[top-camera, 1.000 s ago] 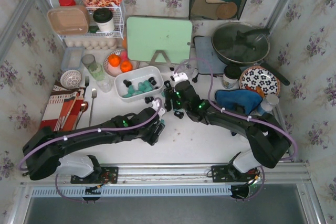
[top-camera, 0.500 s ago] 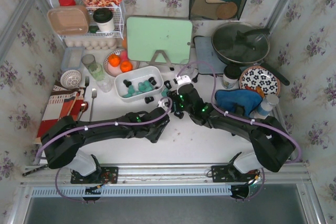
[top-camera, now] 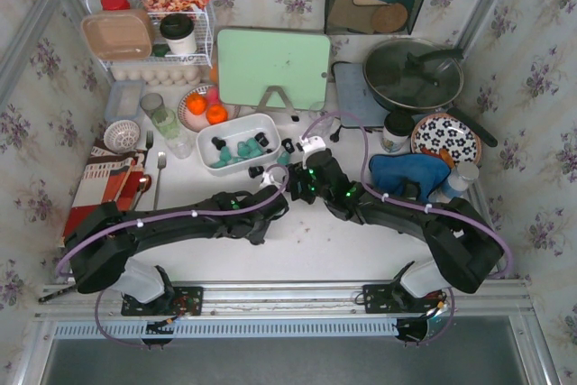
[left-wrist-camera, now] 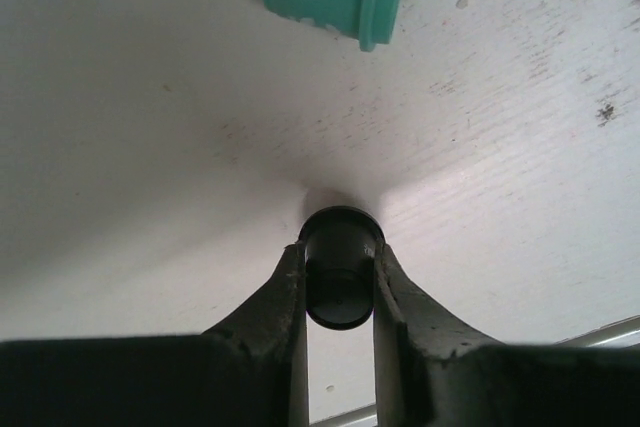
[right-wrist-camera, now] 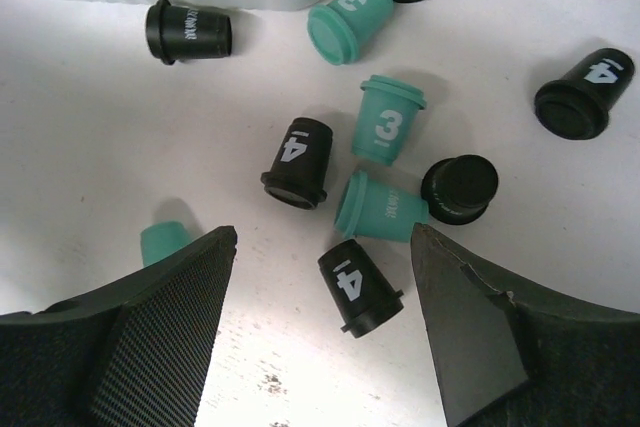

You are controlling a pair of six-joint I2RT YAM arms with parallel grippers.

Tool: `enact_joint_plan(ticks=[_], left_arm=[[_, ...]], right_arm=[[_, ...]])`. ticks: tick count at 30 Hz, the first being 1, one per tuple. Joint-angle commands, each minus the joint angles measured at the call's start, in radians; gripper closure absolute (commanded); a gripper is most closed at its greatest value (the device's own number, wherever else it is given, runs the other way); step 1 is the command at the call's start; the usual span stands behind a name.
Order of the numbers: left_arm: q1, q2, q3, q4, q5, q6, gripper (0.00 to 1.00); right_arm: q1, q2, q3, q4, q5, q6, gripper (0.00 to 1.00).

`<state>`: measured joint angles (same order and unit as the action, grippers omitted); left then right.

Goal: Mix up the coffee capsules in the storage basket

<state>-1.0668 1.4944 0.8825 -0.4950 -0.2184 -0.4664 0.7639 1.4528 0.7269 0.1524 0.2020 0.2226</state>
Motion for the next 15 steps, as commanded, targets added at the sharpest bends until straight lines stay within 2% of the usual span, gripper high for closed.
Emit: enact_joint_plan(ticks=[1, 7, 11, 15], left_arm=[[0.002, -0.024, 0.037, -0.034, -0.082, -0.055, 0.84], [0.061, -0.037, 0.114, -0.074, -0.159, -0.06, 0.85], [0.221, -0.03, 0.181, -0.08, -0.118, -0.003, 0.85], [0.396, -0.017, 0.236, -0.016, -0.024, 0.035, 0.85]], right_arm=[[0.0, -0.006, -0.001, 0.043, -0.048, 0.007, 0.22], [0.0, -0.009, -0.007, 0.051, -0.076, 0.016, 0.22], [0.0, -0.017, -0.012, 0.054, -0.087, 0.019, 0.22], [0.0, -0.022, -0.025, 0.075, -0.104, 0.023, 0.22]])
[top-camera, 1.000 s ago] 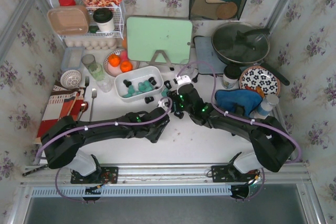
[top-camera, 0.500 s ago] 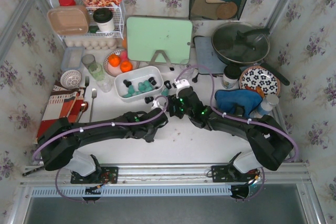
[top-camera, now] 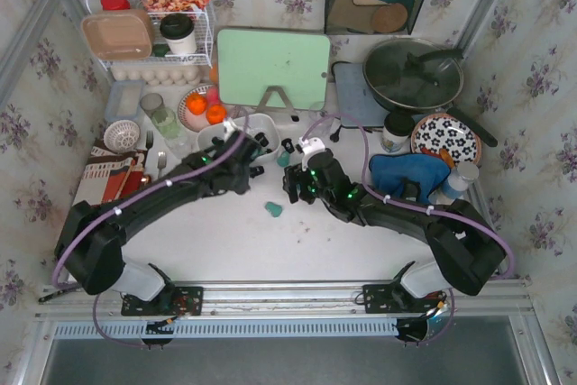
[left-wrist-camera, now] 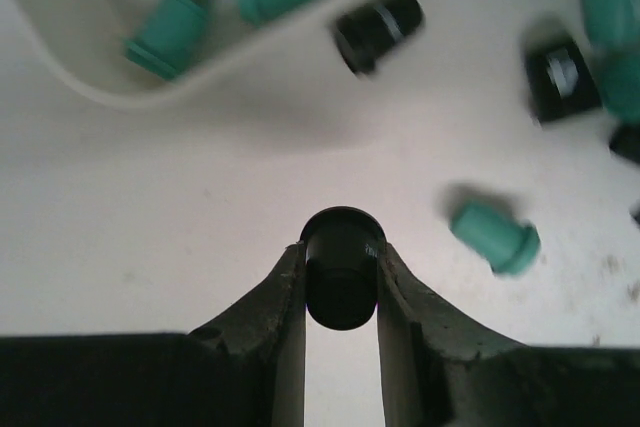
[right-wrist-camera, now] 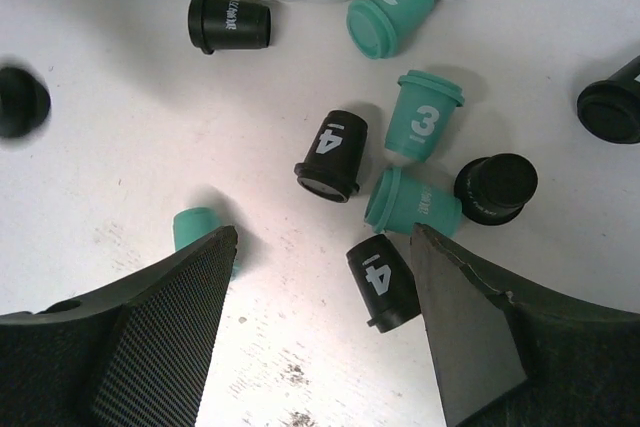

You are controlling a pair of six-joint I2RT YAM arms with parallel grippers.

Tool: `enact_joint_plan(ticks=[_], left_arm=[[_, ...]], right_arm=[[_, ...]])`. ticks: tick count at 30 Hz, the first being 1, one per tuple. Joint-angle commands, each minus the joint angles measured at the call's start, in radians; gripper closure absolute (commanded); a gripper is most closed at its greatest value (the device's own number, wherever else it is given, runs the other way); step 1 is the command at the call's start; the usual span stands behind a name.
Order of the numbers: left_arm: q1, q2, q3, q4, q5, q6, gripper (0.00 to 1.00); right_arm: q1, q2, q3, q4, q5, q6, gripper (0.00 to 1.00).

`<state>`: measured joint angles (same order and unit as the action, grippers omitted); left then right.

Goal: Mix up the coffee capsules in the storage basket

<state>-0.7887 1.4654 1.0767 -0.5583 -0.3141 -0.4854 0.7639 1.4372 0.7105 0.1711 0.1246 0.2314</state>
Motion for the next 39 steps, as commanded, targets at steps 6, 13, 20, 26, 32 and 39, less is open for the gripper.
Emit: enact_joint_plan(ticks=[6, 13, 20, 26, 32, 39], left_arm=[[0.3, 0.147, 0.176, 0.136, 0.165, 0.065, 0.84], [0.404, 0.379, 0.366, 0.117, 0.146, 0.062, 0.79], [0.425, 0.383, 0.267, 0.264, 0.144, 0.029, 0.47], [0.426, 0.32, 0.209, 0.316, 0.138, 0.038, 0.4], [0.426, 0.168, 0.124, 0.335, 0.069, 0.037, 0.4], [0.425, -0.092, -0.035, 0.335, 0.052, 0.029, 0.4]], right_arm=[[0.003, 0.021, -0.021, 0.107, -0.085, 0.022, 0.24], [0.065, 0.076, -0.001, 0.135, -0.065, -0.003, 0.26], [0.166, 0.177, 0.095, 0.037, 0.097, -0.072, 0.28], [0.195, 0.233, 0.137, 0.004, 0.097, -0.091, 0.32], [0.202, 0.289, 0.175, -0.025, 0.06, -0.098, 0.38], [0.205, 0.362, 0.225, -0.072, 0.038, -0.107, 0.42]])
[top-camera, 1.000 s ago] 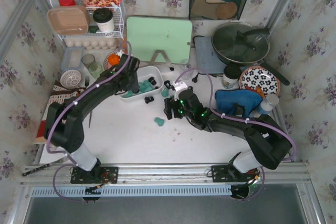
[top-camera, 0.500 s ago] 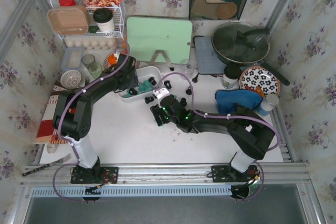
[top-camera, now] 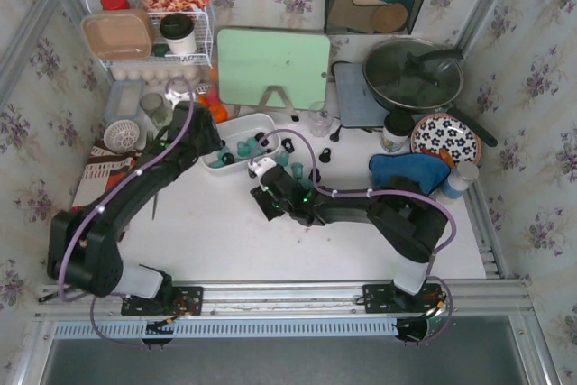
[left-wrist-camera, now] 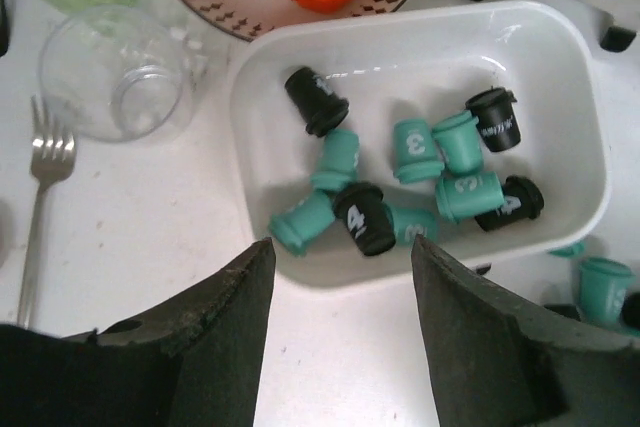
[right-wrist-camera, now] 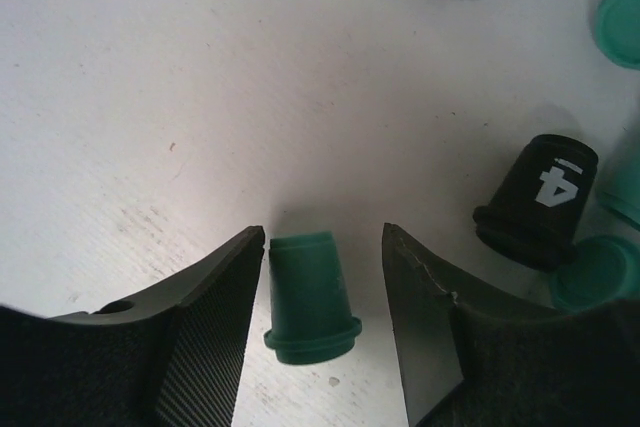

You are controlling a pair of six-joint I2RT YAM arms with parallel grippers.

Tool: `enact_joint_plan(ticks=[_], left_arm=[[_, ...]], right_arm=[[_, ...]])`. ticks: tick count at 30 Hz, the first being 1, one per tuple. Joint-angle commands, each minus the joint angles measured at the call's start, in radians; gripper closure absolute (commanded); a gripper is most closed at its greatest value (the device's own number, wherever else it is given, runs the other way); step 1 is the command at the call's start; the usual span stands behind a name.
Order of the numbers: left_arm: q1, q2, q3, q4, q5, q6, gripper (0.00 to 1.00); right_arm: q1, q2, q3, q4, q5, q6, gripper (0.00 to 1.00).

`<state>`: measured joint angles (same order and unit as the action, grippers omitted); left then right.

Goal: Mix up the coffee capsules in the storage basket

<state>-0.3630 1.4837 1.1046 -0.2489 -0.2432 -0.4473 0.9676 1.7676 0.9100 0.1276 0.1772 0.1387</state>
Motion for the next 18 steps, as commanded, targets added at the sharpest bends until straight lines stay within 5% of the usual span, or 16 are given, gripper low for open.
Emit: enact_joint_plan(ticks=[1, 11, 18], left_arm=[[-0.001, -0.149, -0.089, 0.021, -0.01, -0.011, 0.4], [-0.008, -0.401, -0.345, -0.023, 0.158, -0.053, 0.4], [-0.01, -0.471, -0.477, -0.052, 0.148, -0.028, 0.41]], right_arm=[[0.002, 0.042, 0.034, -0.036, -0.018, -0.016, 0.44], [0.005, 0.09, 0.066, -0.069, -0.012, -0.024, 0.52], [0.006, 0.075, 0.052, -0.064, 0.007, -0.017, 0.61]])
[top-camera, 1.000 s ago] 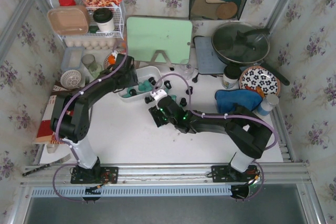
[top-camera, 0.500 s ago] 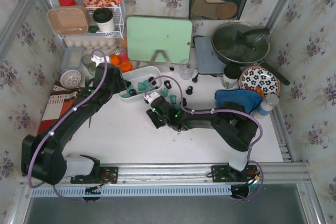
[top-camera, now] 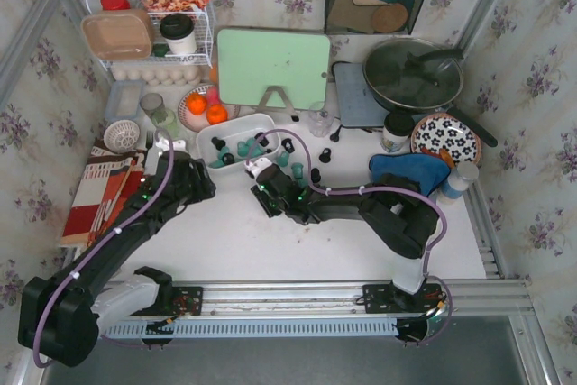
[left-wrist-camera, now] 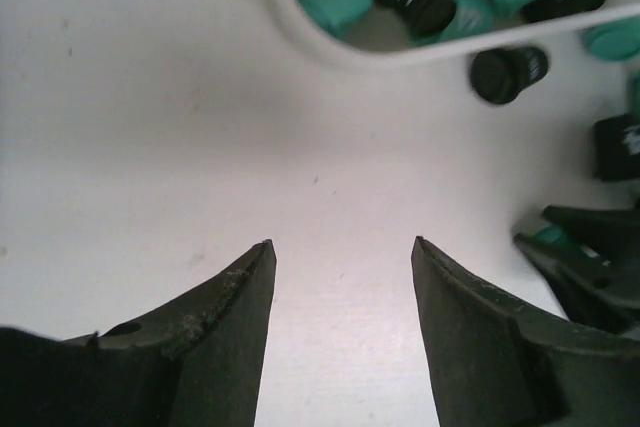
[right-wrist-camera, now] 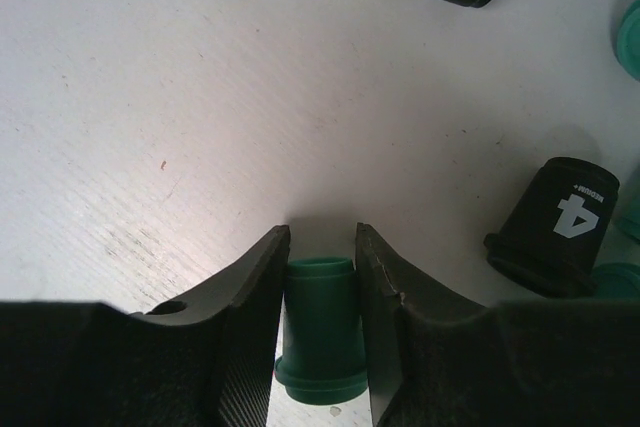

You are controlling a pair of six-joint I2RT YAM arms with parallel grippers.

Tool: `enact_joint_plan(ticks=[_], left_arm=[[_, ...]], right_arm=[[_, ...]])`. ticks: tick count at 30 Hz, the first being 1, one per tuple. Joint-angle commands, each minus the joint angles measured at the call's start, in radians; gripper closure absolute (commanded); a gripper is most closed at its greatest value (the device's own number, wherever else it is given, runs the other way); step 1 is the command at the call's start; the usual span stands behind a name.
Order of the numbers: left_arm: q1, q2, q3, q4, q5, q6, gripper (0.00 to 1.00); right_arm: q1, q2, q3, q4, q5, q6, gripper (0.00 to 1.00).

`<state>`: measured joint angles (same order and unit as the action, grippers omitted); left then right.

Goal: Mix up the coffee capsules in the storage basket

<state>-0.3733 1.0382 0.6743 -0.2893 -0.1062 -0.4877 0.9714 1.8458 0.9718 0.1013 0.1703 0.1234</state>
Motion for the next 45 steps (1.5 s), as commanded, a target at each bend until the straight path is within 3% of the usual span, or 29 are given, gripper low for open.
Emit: enact_joint_plan(ticks=[1, 16, 25, 34, 38, 45], left_arm=[[0.001, -0.034, -0.063, -0.01, 0.01, 0.014, 0.4], [0.001, -0.151, -0.098, 0.006, 0.049, -0.008, 0.4], [0.001, -0.153, -0.094, 0.002, 0.079, -0.021, 0.4], [0.001, -0.133, -0.088, -0.005, 0.091, -0.025, 0.4], [0.001, -0.114, -0.08, -0.007, 0.092, -0.027, 0.4], [0.001, -0.075, -0.077, 0.005, 0.102, -0.026, 0.4]], right_arm=[[0.002, -0.005, -0.011, -0.036, 0.015, 0.001, 0.63], [-0.002, -0.025, 0.081, -0.068, 0.095, 0.012, 0.79], [-0.063, 0.058, 0.345, -0.068, 0.13, -0.027, 0.8], [-0.176, 0.248, 0.607, 0.017, 0.13, -0.018, 0.72], [-0.199, 0.309, 0.635, 0.058, 0.082, 0.01, 0.71], [-0.215, 0.36, 0.654, 0.079, 0.042, 0.022, 0.55]])
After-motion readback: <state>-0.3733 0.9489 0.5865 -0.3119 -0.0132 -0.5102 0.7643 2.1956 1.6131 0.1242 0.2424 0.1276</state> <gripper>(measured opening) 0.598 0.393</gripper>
